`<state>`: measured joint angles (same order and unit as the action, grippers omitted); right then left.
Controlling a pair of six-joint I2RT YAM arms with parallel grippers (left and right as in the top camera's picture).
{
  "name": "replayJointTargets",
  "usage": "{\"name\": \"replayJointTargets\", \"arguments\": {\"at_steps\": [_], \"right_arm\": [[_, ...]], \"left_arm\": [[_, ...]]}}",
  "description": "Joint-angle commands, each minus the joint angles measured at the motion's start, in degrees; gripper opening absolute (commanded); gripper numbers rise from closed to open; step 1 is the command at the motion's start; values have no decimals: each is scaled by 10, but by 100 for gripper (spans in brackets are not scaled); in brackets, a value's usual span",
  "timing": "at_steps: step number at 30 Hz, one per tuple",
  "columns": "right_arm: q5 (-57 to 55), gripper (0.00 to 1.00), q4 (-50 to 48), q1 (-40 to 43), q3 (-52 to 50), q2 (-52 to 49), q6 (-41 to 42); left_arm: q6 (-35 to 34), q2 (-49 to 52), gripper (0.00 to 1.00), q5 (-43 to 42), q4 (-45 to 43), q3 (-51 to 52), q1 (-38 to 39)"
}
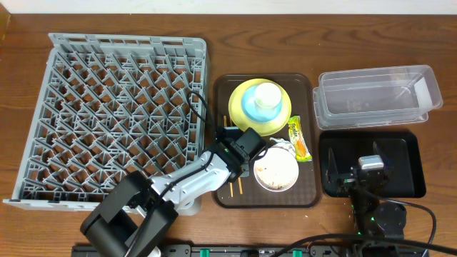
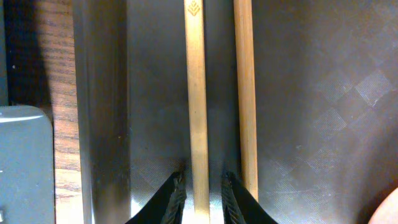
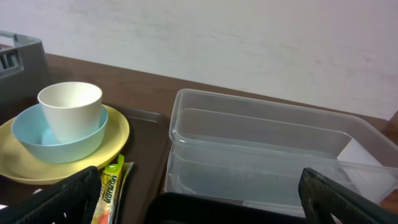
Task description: Sort waste into correct bins and load items into the dishwasher
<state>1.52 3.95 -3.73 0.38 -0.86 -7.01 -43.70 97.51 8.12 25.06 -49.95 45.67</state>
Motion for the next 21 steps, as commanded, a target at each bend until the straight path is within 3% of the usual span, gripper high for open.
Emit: {"name": "replayJointTargets", "arguments": {"at_steps": [1, 3, 4, 10, 21], "right_arm": [[0, 99, 3, -3, -1, 1, -3], [0, 99, 3, -3, -1, 1, -3], [0, 99, 3, -3, -1, 1, -3], [0, 99, 3, -3, -1, 1, -3], [0, 99, 3, -3, -1, 1, -3]], "left_arm": [[-1, 27, 21, -2, 12, 10, 1], [-1, 27, 9, -1, 12, 9, 0], [-1, 26, 8, -1, 13, 7, -1], [3, -23, 8, -1, 57, -22, -12], [127, -248, 7, 1, 155, -84, -22]]}}
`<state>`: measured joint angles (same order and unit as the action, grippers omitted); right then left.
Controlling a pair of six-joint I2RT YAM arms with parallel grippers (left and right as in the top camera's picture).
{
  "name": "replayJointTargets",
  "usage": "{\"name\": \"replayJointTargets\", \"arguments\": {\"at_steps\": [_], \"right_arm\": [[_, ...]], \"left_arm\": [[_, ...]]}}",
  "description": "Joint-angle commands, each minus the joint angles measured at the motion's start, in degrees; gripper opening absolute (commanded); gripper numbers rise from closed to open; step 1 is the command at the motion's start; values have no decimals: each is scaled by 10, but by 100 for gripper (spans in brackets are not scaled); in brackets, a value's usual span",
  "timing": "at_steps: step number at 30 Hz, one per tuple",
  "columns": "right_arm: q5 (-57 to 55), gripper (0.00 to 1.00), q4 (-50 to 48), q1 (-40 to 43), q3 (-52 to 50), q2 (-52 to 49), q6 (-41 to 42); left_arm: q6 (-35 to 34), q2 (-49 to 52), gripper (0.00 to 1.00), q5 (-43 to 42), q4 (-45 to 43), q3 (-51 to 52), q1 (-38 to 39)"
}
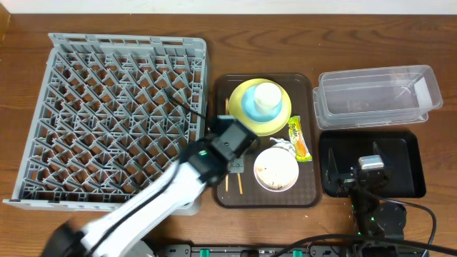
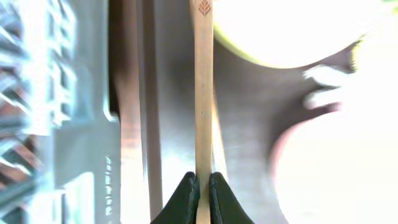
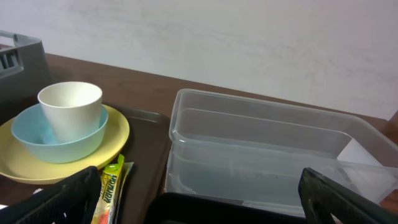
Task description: Sort waste into correct bins and load items into the dishwasher
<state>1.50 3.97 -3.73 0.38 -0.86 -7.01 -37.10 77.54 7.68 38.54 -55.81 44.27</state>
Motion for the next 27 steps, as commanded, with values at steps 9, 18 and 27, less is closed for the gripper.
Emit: {"name": "replayJointTargets", "arguments": {"at_steps": [9, 18, 27], "right_arm": [[0, 99, 2, -3, -1, 1, -3], [1, 99, 2, -3, -1, 1, -3], [0, 99, 2, -3, -1, 1, -3]], "left_arm": [[209, -130, 7, 21, 66, -42, -121], [221, -29, 8, 18, 67, -41, -212], [244, 105, 8, 18, 66, -41, -212]]}}
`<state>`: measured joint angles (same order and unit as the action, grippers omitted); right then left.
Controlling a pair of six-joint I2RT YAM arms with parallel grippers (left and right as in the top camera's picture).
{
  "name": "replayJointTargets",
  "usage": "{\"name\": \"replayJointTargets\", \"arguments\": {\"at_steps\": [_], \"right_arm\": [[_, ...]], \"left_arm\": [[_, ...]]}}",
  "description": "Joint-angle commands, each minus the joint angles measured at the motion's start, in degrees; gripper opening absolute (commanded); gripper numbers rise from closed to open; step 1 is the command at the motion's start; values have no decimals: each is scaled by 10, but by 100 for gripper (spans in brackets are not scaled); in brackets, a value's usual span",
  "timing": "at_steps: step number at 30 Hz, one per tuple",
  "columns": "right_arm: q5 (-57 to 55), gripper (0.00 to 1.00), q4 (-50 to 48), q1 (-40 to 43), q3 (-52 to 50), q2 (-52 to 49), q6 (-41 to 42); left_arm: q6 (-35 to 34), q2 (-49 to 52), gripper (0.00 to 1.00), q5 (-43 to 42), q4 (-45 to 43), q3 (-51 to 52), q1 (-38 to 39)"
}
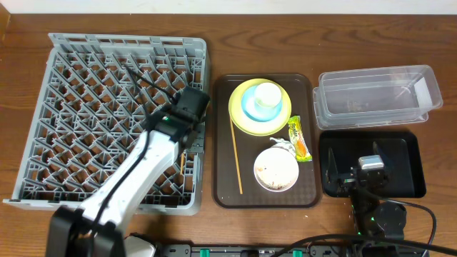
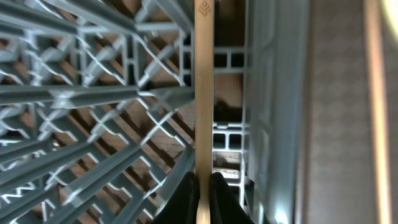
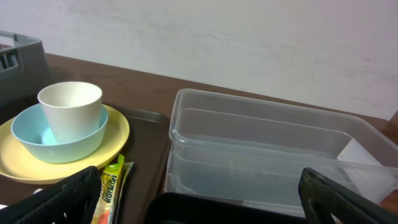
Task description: Sort waste into correct bins and load items into the dishwasher
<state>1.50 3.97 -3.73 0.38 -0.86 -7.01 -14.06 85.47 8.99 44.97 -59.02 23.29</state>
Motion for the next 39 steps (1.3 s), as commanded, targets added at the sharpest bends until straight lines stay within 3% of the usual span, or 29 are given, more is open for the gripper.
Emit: {"name": "replayJointTargets", "arguments": {"at_steps": [1, 6, 9, 12, 19, 22, 23, 28, 31, 33, 36, 38, 39], "right_arm": [[1, 99, 2, -3, -1, 1, -3], [1, 99, 2, -3, -1, 1, -3], [0, 99, 2, -3, -1, 1, -3], [0, 99, 2, -3, -1, 1, -3], [1, 99, 2, -3, -1, 1, -3], [0, 99, 2, -3, -1, 1, -3], [0, 99, 2, -3, -1, 1, -3], [0, 99, 2, -3, -1, 1, -3], [1, 99, 2, -3, -1, 1, -3], [0, 99, 2, -3, -1, 1, -3], [1, 99, 2, -3, -1, 1, -3], [0, 99, 2, -3, -1, 1, -3], [0, 99, 2, -3, -1, 1, -3]], "left_arm": [[14, 31, 8, 5, 2, -9, -2], [14, 31, 11, 5, -3, -9, -2], [14, 14, 30, 5, -3, -10, -2], [14, -12, 41, 5, -2, -11, -2], [-41, -133, 48, -8, 10, -28, -2], [-40, -184, 79, -75, 13, -28, -2], [-40, -199, 86, -101, 14, -28, -2], [-40, -231, 85, -221, 17, -27, -2], [-44, -226, 73, -297, 17, -21, 2], [-59, -218, 50, -315, 17, -10, 12], [-83, -199, 41, -315, 17, 1, 31], [-86, -178, 43, -315, 16, 3, 46], [-86, -167, 52, -315, 15, 3, 53]]}}
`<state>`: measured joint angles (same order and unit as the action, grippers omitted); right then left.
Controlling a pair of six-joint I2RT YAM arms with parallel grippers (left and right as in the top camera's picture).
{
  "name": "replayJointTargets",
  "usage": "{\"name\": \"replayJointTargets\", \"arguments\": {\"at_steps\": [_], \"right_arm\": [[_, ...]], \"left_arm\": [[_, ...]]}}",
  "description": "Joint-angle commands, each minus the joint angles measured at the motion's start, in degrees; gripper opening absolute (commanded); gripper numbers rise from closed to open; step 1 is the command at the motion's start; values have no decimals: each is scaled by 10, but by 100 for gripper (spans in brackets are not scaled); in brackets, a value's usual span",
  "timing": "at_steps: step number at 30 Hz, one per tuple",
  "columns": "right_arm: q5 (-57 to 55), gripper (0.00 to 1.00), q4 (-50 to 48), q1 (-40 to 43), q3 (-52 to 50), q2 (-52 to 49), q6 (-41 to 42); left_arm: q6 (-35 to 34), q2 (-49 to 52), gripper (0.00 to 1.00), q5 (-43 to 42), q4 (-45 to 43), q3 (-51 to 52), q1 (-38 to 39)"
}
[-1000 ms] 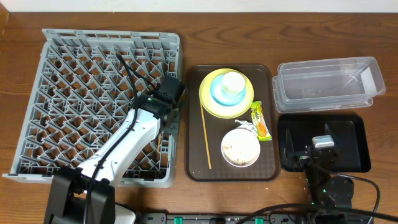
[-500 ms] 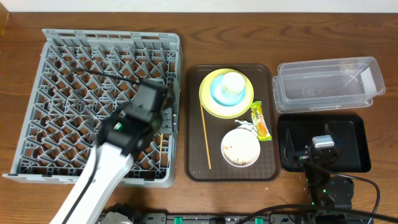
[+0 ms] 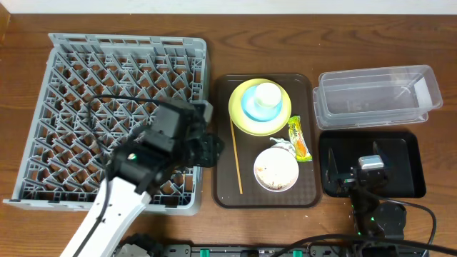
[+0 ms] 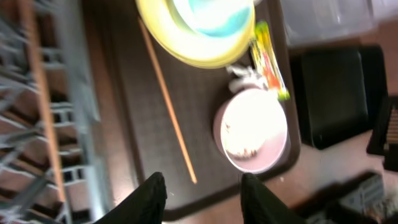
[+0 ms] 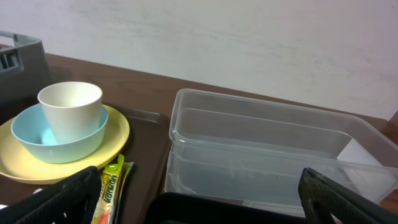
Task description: Sort waste into correct bins and load items into the dishwasher
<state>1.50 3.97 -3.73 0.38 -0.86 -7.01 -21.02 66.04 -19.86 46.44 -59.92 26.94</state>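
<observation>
My left gripper (image 4: 202, 199) is open and holds nothing, hanging above the brown tray's (image 3: 307, 194) left part beside the grey dish rack (image 3: 107, 107). One wooden chopstick (image 4: 40, 106) lies in the rack near its right edge. The other chopstick (image 4: 168, 118) lies on the tray (image 4: 124, 93). A dirty bowl (image 3: 275, 170) and a yellow snack wrapper (image 3: 300, 138) are on the tray too. So is a yellow plate (image 3: 246, 123) carrying a blue bowl (image 3: 250, 108) and a white cup (image 3: 267, 94). My right gripper (image 5: 199, 183) is open over the black bin (image 3: 410, 164).
A clear plastic bin (image 3: 375, 96) stands behind the black bin at the right. In the overhead view my left arm (image 3: 143, 164) crosses the rack's front right corner. Bare wooden table (image 3: 28, 228) surrounds everything.
My left gripper was shut on a chopstick over the rack's right side. Now it is open, the chopstick lies in the rack, and the gripper looks down on the tray.
My left gripper stood open around one of two chopsticks on the tray. Then it was shut on that chopstick and above the tray, then held it over the rack. Now the chopstick rests in the rack and the gripper is open. The right arm stayed still.
</observation>
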Motion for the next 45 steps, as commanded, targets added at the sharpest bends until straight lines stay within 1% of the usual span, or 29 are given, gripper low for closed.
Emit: {"name": "replayJointTargets", "arguments": {"at_steps": [1, 2, 4, 11, 17, 19, 25, 26, 30, 32, 39, 42, 45], "right_arm": [[0, 99, 2, -3, -1, 1, -3], [1, 99, 2, -3, -1, 1, -3], [1, 99, 2, -3, -1, 1, -3], [0, 99, 2, -3, -1, 1, -3], [1, 99, 2, -3, -1, 1, -3], [0, 99, 2, -3, -1, 1, -3], [1, 99, 2, -3, -1, 1, -3], [0, 99, 2, -3, -1, 1, -3], [1, 99, 2, -3, -1, 1, -3], [1, 99, 3, -3, -1, 1, -3], [1, 99, 2, -3, -1, 1, -3], [0, 99, 2, -3, -1, 1, -3], [1, 99, 2, -3, -1, 1, -3]], "left_arm": [[-16, 41, 64, -26, -3, 12, 24], [-18, 66, 75, -26, -9, 12, 38], [-21, 93, 81, -26, -18, 12, 51], [-21, 198, 82, -26, -56, 12, 86], [-21, 280, 81, -17, -90, 12, 89], [-23, 302, 78, 0, -100, 12, 89], [-23, 349, 67, 0, -132, 12, 89], [-32, 358, 65, 13, -141, 12, 89], [-78, 368, 64, 94, -142, 12, 89], [-83, 368, 64, 108, -145, 12, 89], [-97, 368, 64, 92, -151, 12, 90], [-97, 366, 64, 38, -160, 12, 90], [-74, 351, 64, -33, -183, 9, 90]]}}
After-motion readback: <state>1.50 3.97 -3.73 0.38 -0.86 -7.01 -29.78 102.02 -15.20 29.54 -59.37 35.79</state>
